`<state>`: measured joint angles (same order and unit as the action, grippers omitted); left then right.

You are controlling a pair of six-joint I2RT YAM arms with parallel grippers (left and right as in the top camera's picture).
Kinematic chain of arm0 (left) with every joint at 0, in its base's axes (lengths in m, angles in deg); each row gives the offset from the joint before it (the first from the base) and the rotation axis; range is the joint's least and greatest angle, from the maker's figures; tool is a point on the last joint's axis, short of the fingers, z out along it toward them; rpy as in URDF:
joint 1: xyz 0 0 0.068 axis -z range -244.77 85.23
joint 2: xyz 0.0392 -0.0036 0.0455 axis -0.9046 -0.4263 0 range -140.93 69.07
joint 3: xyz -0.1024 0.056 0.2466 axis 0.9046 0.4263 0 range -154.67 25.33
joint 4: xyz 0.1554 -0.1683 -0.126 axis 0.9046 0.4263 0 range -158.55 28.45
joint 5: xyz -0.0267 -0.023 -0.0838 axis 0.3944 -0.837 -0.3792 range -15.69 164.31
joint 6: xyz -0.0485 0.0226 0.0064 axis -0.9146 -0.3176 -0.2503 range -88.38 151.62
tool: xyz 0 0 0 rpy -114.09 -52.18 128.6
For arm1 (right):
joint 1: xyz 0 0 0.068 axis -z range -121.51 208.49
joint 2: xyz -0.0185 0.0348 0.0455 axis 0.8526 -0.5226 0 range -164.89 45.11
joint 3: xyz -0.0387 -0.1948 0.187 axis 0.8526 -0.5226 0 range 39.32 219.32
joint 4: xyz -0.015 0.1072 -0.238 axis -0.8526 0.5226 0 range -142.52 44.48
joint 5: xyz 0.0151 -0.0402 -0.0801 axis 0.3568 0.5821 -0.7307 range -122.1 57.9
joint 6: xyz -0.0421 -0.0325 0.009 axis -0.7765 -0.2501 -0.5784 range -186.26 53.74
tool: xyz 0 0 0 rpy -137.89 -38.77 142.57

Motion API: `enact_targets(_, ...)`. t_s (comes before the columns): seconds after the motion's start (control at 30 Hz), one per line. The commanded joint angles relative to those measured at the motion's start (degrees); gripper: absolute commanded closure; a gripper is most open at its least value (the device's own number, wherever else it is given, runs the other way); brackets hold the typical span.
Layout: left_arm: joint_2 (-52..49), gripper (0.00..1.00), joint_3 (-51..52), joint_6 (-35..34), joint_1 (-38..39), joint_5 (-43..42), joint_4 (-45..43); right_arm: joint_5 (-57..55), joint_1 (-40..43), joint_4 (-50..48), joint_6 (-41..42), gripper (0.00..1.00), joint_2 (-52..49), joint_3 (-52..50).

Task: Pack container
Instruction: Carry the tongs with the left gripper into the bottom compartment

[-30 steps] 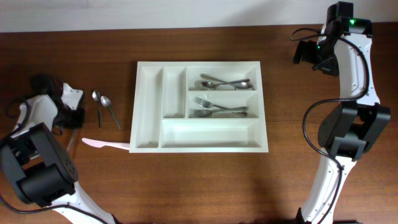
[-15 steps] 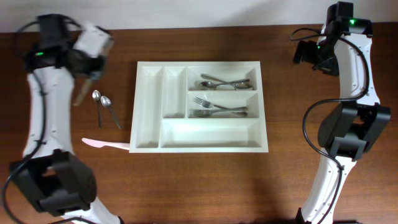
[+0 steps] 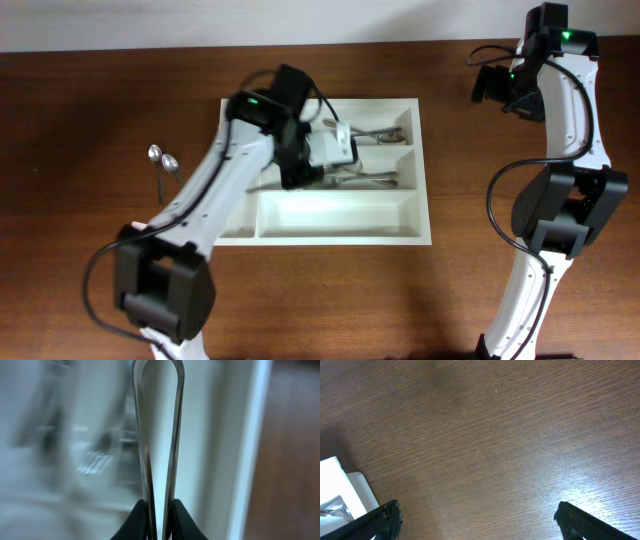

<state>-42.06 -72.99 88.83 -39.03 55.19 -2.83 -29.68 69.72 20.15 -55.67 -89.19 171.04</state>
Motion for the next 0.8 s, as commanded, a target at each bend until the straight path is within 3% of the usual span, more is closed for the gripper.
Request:
enact_targets(0.0,-3.08,0.98,2.25,5.4,3.19,-0.68,2.12,-0.09,0.11,-0.02,0.66,0.01,2.14,0.92)
enact_targets(0.3,-8.98,0.97,3.04,7.19,8.41,-0.76,0.5,-0.09,0.11,-0.04,0.68,0.01,2.14,0.92)
enact_targets(0.33,-9.11,0.86,3.04,7.19,8.41,-0.72,0.44,-0.09,0.11,-0.02,0.66,0.01,2.14,0.92)
enact_targets(0.37,-9.77,0.69,3.04,7.19,8.39,-0.39,0.17,-0.09,0.11,-0.04,0.66,0.01,2.14,0.92)
enact_targets(0.43,-10.05,0.52,3.04,7.17,8.39,0.5,-0.26,-0.09,0.11,-0.02,0.66,0.01,2.14,0.92)
enact_targets(0.47,-10.05,0.49,3.04,7.17,8.35,0.96,-0.83,-0.09,0.11,-0.02,0.66,0.01,2.14,0.92)
enact_targets(0.77,-9.99,0.49,-5.22,4.81,7.82,3.63,-1.6,-0.09,0.11,-0.02,0.66,0.01,2.14,0.92)
